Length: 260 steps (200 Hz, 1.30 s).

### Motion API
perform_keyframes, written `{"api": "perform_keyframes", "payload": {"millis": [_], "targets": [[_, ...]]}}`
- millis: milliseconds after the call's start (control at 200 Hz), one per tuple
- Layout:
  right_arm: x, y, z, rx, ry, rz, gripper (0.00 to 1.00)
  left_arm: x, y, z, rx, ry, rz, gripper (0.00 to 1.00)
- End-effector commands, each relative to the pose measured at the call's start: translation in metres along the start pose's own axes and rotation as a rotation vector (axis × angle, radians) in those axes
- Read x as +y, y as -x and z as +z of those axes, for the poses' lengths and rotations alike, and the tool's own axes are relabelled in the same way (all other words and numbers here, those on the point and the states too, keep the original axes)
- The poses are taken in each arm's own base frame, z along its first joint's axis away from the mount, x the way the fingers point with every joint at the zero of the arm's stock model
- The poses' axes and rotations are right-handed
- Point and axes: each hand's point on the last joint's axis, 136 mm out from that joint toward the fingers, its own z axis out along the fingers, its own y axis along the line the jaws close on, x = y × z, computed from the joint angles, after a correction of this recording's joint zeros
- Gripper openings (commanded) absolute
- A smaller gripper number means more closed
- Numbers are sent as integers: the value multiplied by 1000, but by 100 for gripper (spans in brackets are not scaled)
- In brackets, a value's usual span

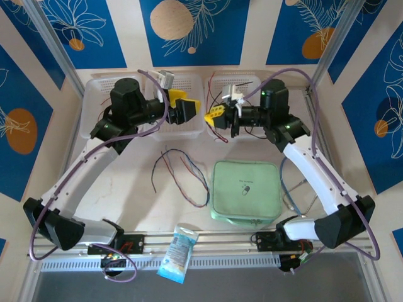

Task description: Untangle the cables

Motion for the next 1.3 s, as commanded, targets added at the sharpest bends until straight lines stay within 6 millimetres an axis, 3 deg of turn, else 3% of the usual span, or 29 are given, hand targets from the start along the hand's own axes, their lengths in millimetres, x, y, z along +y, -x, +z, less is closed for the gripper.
{"api": "perform_keyframes", "payload": {"millis": [0,175,275,325,385,450,615,650,695,735,810,935,1010,1136,1296], "targets": [[14,-17,10,63,49,-134,0,-19,20,-4,-37,-84,-40,90],[15,-24,16,82,46,-154,0,-15,11,6,10,-108,-94,85],[16,-25,20,86,54,-158,0,-13,7,10,23,-114,-119,72],[17,-25,21,87,57,-157,0,-13,7,11,24,-119,-126,58],[16,-25,22,92,58,-153,0,-13,8,12,19,-125,-134,26],[16,-26,23,98,62,-151,0,-12,9,12,5,-121,-132,0],[17,-24,20,98,61,-126,0,-10,16,6,-43,-86,-102,0],[16,-24,19,100,58,-115,9,-8,18,4,-54,-71,-99,0],[17,-23,18,93,59,-102,13,-6,20,3,-66,-59,-96,0],[17,-23,17,84,61,-89,0,-5,21,2,-73,-53,-95,0],[16,-20,15,59,57,-83,0,-2,23,2,-74,-51,-113,0],[16,-19,13,57,53,-90,0,-1,20,4,-53,-70,-160,38],[13,-19,12,58,39,-101,0,-2,18,3,-41,-73,-173,55],[10,-17,11,52,33,-109,0,2,10,2,-19,-50,-179,71],[11,-15,15,55,53,-112,0,6,0,8,16,-58,-210,77]]}}
